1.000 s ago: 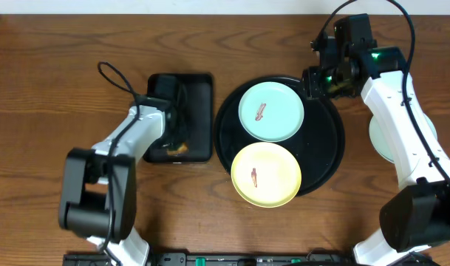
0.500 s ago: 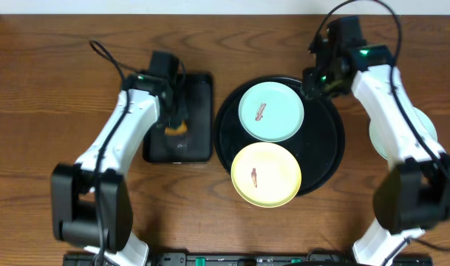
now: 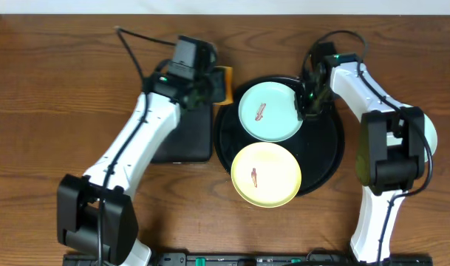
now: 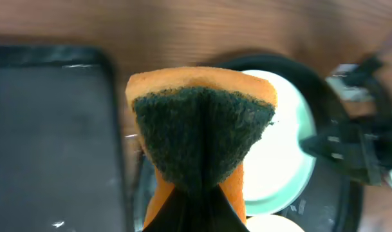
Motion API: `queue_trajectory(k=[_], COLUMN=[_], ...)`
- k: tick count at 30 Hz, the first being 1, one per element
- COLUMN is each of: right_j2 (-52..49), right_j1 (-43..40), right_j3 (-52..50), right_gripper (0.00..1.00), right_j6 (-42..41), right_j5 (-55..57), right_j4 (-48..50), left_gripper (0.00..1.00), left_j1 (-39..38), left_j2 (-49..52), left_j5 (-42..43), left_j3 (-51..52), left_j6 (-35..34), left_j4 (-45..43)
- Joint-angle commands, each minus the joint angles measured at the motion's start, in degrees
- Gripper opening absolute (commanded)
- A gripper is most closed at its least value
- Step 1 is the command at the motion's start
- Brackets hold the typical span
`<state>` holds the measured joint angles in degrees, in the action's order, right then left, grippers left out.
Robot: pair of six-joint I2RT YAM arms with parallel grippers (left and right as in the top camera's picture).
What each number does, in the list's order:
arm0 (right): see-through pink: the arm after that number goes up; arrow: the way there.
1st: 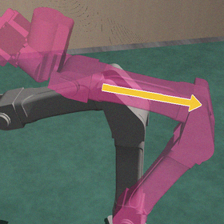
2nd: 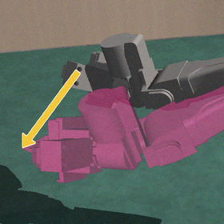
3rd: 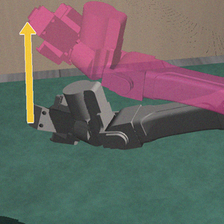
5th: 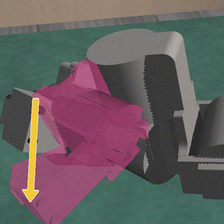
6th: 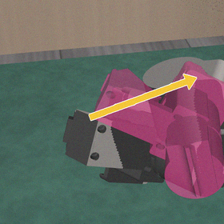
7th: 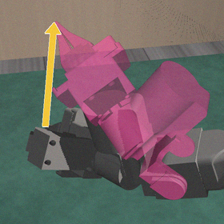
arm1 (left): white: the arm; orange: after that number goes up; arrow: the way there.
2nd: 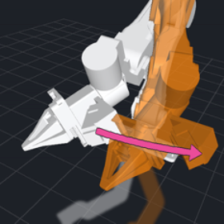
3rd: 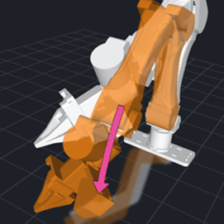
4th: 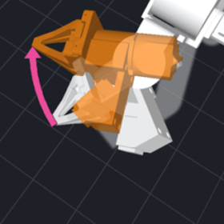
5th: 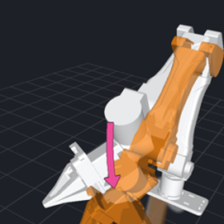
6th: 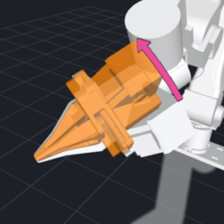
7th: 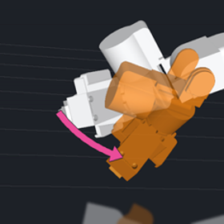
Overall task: Clean dirty plates on tray and stack at the side
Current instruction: 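Scrub the second green plate with the sponge in the left gripper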
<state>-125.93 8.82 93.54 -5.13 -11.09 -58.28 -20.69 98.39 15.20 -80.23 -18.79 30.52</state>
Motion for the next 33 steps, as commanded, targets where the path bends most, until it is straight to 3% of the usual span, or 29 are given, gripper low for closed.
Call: queue_trajectory(k=[1, 2, 9, 24, 29, 33], right_j2=[-1.18, -1.18, -1.16, -1.16, -1.16, -1.16], right_j1=[0.13, 0.11, 0.28, 0.66, 0.76, 0.76], right_j3=[-0.17, -0.17, -0.17, -0.2, -0.17, -0.2], right_gripper=[0.06, 0.01, 0.01, 0.01, 0.01, 0.01], right_j6=[0.52, 0.52, 1.4, 2.03, 2.03, 2.51], right_j5=[-0.76, -0.76, 2.32, 2.29, 2.29, 2.29], right_j4=[-0.26, -0.22, 1.44, 0.2, 0.04, -0.61], left_gripper=[0.08, 0.07, 0.07, 0.08, 0.07, 0.07], left_j1=[-2.05, -2.62, -6.51, -13.33, -11.32, -9.29], left_j2=[1.86, 2.54, 10.05, 24.74, 26.51, 26.45], left_j5=[1.07, 1.07, 1.53, 10.75, 5.95, -6.38], left_j3=[-0.37, -0.37, -0.37, -0.37, -0.37, -1.22], left_j6=[0.5, 0.48, -4.5, -18.4, -15.89, -7.96], left_j4=[-2.12, -2.62, -6.88, -21.0, -20.28, -16.63])
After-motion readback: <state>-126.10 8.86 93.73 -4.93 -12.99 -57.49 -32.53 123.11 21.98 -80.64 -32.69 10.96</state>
